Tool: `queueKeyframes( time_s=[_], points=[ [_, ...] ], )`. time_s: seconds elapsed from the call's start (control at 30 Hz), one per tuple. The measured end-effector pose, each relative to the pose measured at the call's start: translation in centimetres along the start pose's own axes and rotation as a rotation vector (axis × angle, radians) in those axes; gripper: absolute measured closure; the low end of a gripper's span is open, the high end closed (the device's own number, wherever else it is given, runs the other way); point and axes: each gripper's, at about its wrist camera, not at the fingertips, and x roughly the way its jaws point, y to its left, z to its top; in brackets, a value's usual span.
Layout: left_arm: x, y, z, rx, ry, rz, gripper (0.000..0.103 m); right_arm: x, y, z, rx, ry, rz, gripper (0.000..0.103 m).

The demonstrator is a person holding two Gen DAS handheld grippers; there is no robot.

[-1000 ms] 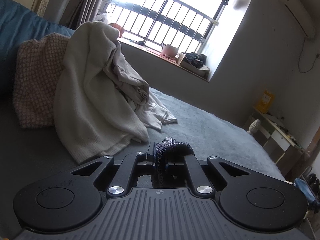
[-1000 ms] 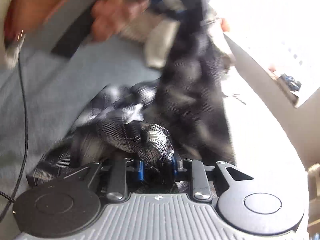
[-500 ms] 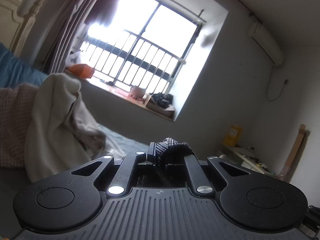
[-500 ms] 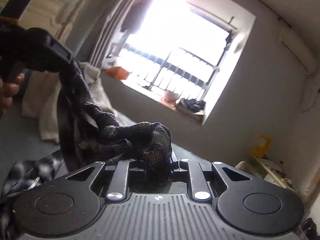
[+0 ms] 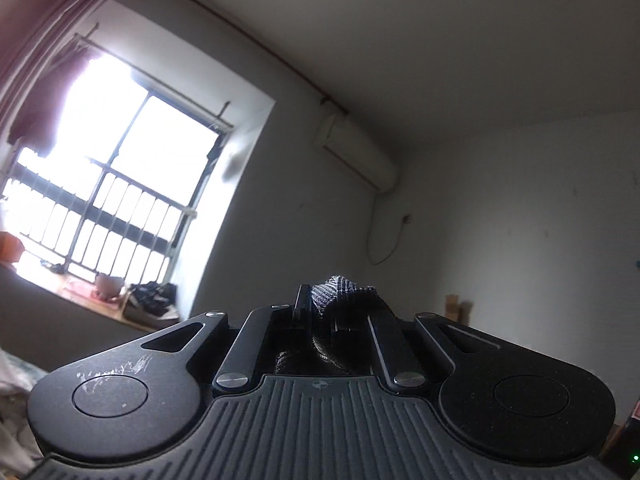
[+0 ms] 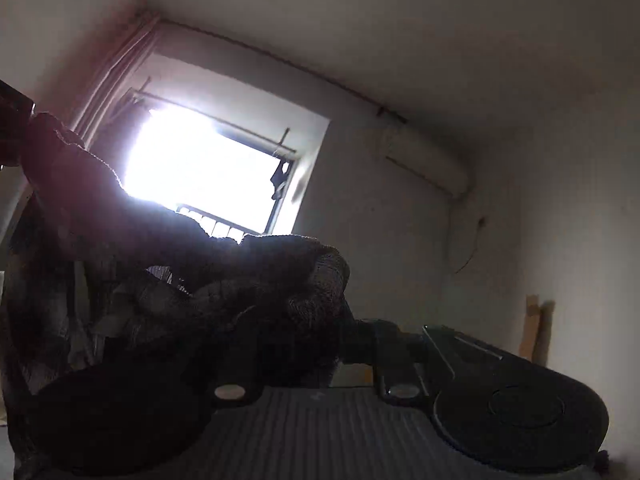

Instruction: Fold clothes

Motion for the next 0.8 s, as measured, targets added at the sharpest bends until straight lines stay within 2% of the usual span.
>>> queueKeyframes(
  time_s=[0.13,0.2,0.33,0.43,0.6,0.67,0.7,0.8],
  points=[
    [1.0,-4.4,1.9,-0.041,-0.054,-0.152,0.097,-0.1,-5.8,4.1,-0.032,-0.095,-0.123,0.084],
    [1.3,-5.7,2.5,-0.063,-0.075,-0.203,0.097,0.2,-8.0,6.3,-0.06,-0.146,-0.184,0.084],
    [0.3,-3.2,1.7,-0.068,-0.065,-0.172,0.097,-1.3,-11.1,10.8,-0.128,-0.242,-0.279,0.084],
    [-0.4,-1.3,1.2,-0.073,-0.057,-0.149,0.097,-1.4,-10.1,12.4,-0.164,-0.296,-0.297,0.084],
    [-1.6,1.7,0.2,-0.08,-0.044,-0.11,0.097,0.7,-6.2,10.3,-0.16,-0.258,-0.209,0.084],
    [-2.1,3.0,-0.2,-0.083,-0.039,-0.095,0.097,1.8,-3.8,8.5,-0.134,-0.216,-0.144,0.084],
    [-2.5,3.9,-0.6,-0.084,-0.032,-0.076,0.097,2.1,-2.5,7.5,-0.118,-0.193,-0.106,0.084],
    [-5.0,9.0,-3.2,-0.086,0.022,0.048,0.097,3.2,2.7,4.3,-0.09,-0.124,0.015,0.084]
  ],
)
